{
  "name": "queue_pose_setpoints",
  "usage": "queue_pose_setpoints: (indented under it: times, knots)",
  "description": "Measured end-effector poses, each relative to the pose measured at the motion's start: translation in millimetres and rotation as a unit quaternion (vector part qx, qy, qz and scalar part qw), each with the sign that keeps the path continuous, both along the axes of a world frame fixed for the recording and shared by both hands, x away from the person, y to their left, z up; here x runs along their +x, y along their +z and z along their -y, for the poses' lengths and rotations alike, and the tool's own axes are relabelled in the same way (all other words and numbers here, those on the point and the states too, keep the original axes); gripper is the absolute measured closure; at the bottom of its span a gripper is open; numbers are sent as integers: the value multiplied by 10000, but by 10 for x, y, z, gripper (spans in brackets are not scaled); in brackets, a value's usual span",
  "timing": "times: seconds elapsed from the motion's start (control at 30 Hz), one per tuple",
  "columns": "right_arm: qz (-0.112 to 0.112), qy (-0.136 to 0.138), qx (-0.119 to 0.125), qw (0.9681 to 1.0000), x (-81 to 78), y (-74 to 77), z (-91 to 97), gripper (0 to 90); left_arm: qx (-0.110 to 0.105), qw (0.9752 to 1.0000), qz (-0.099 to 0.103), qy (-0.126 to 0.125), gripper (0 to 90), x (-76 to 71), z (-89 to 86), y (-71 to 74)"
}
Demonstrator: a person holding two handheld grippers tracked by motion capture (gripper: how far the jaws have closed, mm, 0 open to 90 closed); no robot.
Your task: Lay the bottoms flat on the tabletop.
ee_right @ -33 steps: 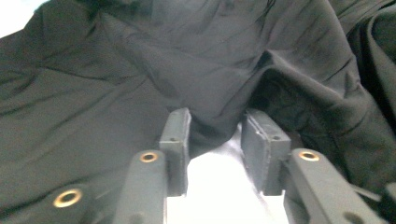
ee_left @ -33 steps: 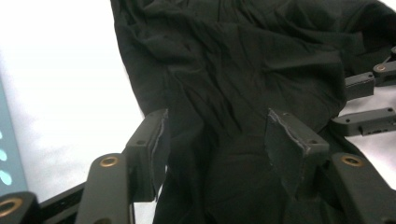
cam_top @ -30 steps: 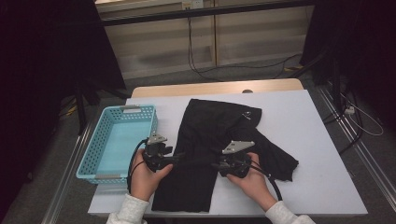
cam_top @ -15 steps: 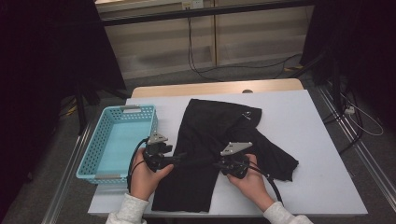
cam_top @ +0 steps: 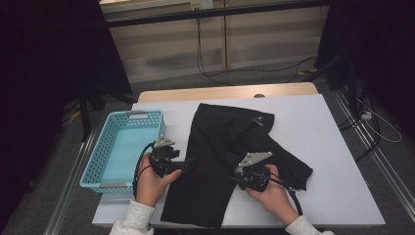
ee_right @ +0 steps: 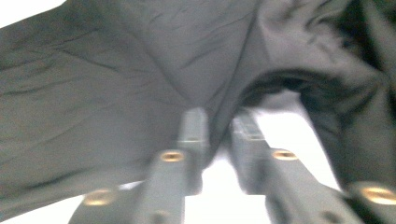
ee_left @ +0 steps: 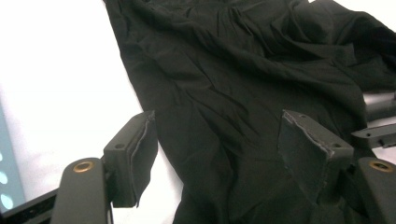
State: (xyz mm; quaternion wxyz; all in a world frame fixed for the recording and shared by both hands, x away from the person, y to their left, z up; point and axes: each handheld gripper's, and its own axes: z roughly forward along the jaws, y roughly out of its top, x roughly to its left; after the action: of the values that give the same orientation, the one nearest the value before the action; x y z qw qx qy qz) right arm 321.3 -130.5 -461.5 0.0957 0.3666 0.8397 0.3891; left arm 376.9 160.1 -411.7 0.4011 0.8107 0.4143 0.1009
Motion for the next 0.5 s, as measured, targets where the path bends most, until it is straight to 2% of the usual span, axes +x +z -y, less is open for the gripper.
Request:
queue_pose_setpoints:
  times: [0.07,0.13,0.2,0.3,0.4,0.43,0.5]
  knots:
    - [169,-31,-54,9998,-14,53,5,722,7,10000,-6,-1,290,5,-4,-3]
    - [408,-123,55,9991,-35,142,14,710,-28,10000,-27,19,287,6,-11,1]
    - [546,-115,263,9981,-55,228,0,694,-63,10000,0,57,286,5,-15,6]
    - [555,228,469,9971,-104,263,-135,669,-53,10000,0,37,283,4,-18,21]
    - [468,652,302,9963,-149,172,-357,632,-55,10000,13,0,282,7,-11,20]
    - [401,751,339,9958,-153,133,-422,618,-54,10000,-8,2,282,7,-7,17]
    - [438,957,287,9940,-150,61,-530,585,-29,10000,-28,-5,280,13,-5,0]
